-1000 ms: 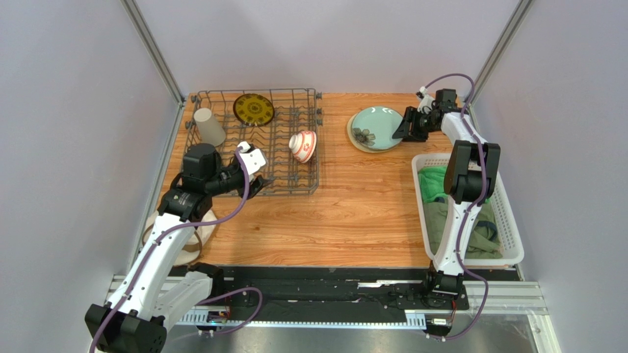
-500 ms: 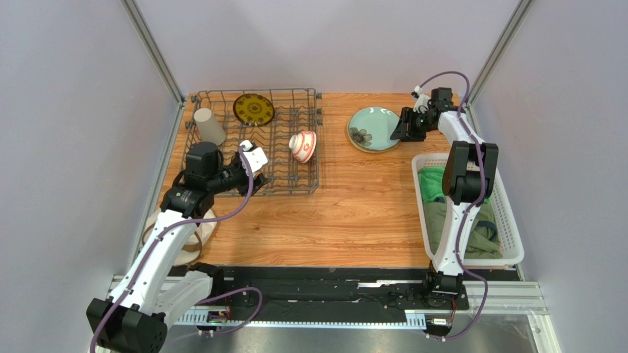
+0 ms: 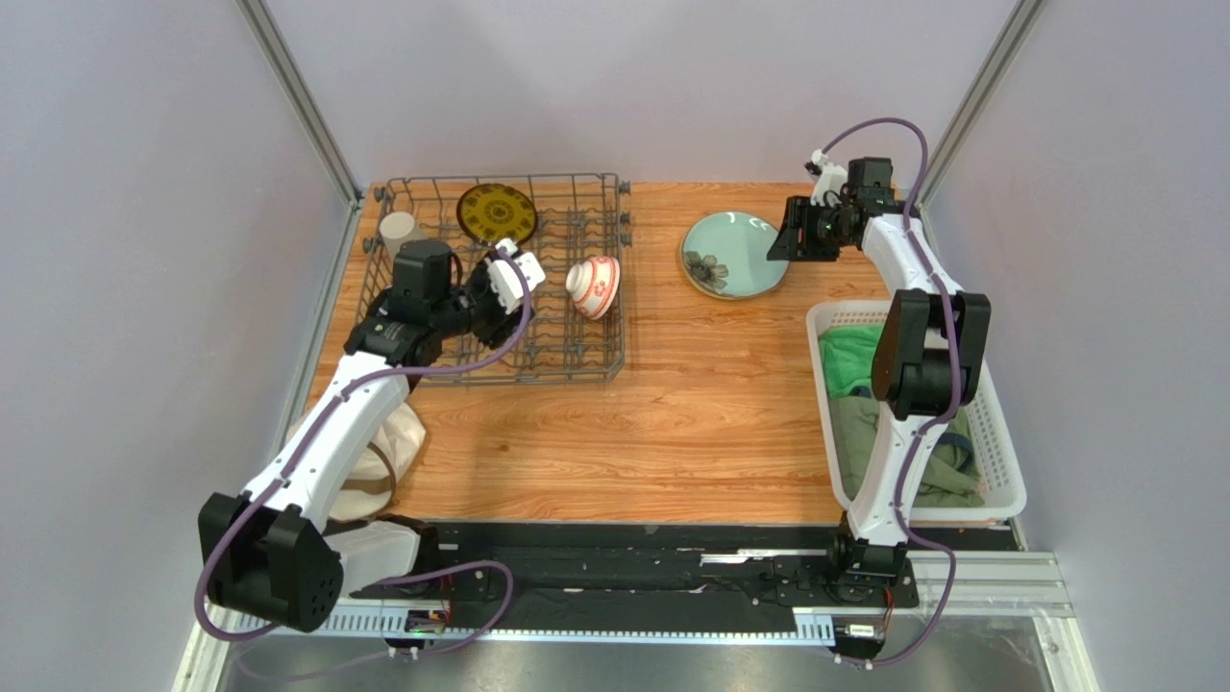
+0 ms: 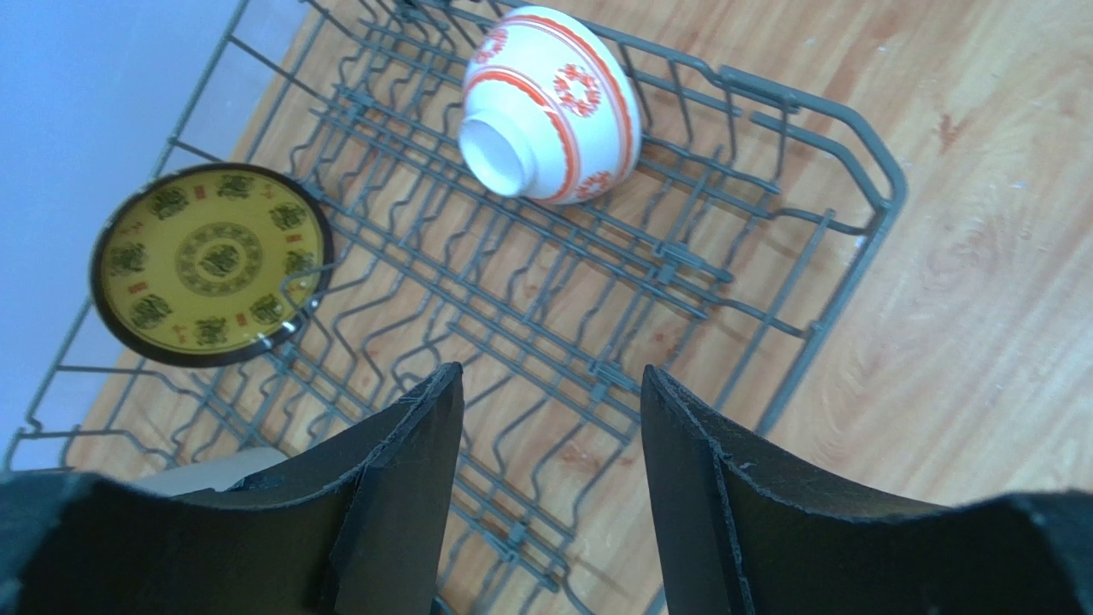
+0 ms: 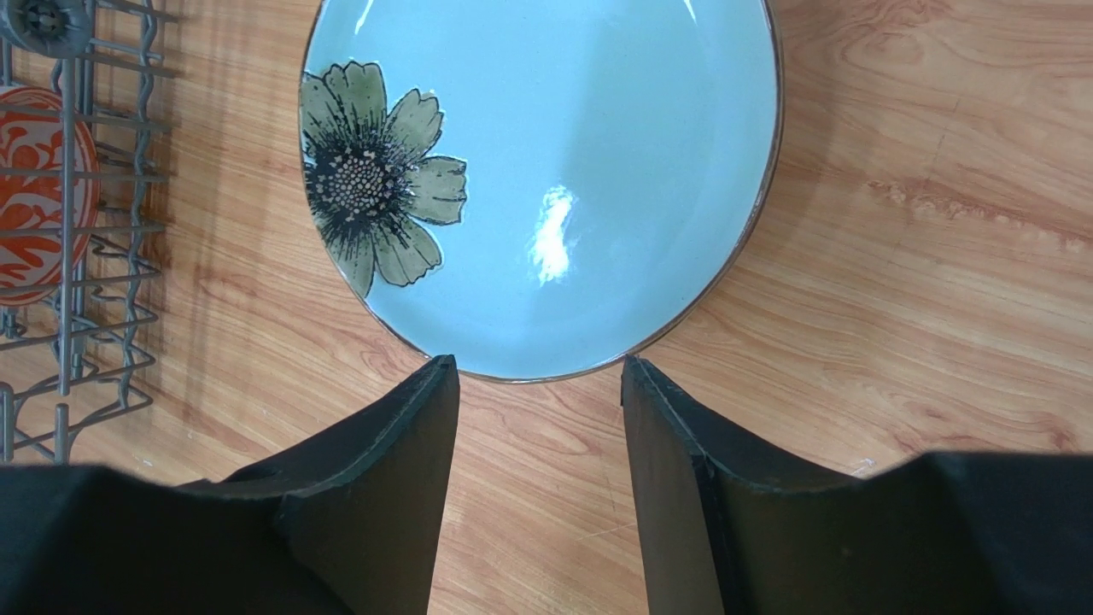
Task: Unload the mixed dishes from the dish rack
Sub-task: Place the plate at the center of the board.
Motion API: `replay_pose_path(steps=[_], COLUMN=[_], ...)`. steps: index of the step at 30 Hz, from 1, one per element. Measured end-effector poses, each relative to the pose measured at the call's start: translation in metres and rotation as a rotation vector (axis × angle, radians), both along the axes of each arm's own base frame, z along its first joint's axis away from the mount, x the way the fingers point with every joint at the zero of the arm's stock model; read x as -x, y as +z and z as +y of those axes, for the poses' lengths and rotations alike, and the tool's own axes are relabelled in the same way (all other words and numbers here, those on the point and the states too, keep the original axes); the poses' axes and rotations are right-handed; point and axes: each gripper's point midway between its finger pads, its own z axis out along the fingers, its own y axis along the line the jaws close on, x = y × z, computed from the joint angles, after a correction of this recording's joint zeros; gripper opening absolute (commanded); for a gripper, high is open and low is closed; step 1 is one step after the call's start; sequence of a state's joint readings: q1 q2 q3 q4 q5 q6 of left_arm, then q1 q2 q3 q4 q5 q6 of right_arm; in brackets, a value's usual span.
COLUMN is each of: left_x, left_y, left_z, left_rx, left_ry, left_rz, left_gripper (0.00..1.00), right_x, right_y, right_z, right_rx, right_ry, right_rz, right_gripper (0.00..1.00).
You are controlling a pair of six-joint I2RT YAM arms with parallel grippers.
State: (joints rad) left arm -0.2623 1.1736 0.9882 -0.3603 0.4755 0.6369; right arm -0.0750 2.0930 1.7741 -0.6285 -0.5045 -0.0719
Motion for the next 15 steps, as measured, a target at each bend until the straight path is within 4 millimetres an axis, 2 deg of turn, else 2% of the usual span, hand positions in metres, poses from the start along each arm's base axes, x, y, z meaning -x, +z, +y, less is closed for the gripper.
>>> replay_pose_path(steps=[4,8,12,14,15], left_x=[-0.024,-0.060,-0.103,-0.125,-0.139], left_y=[0.009,0.020,0.033,0.037,0.039], left_z=[0.001,0.002,0.005,0.008,0.009], left_rx=[-0.039,-0.117,-0.239,-0.309,-0.351], left_ry=[0.013,0.011,-0.025,-0.048,-0.061], left_rz=[-0.044,-0.118,-0.222,-0.272,-0.291], left_gripper=[0.62,0.63,0.63,0.63,0.63], right_x=[0.006,0.019,0.039,0.052,0.058], right_y=[0.005,0.001,0.008,0.019,0.026], right_z=[-0.001,-0.002,-0.002,-0.001,-0.001], right_rx=[0.017,0.033,0.052,0.067,0.074], right_ry=[0.008,0.015,0.027,0.042,0.045], right_rz=[-0.015,-0.003,-0.017,-0.044,-0.060], right_gripper=[0.54,0.55,0.56,0.79,0.99])
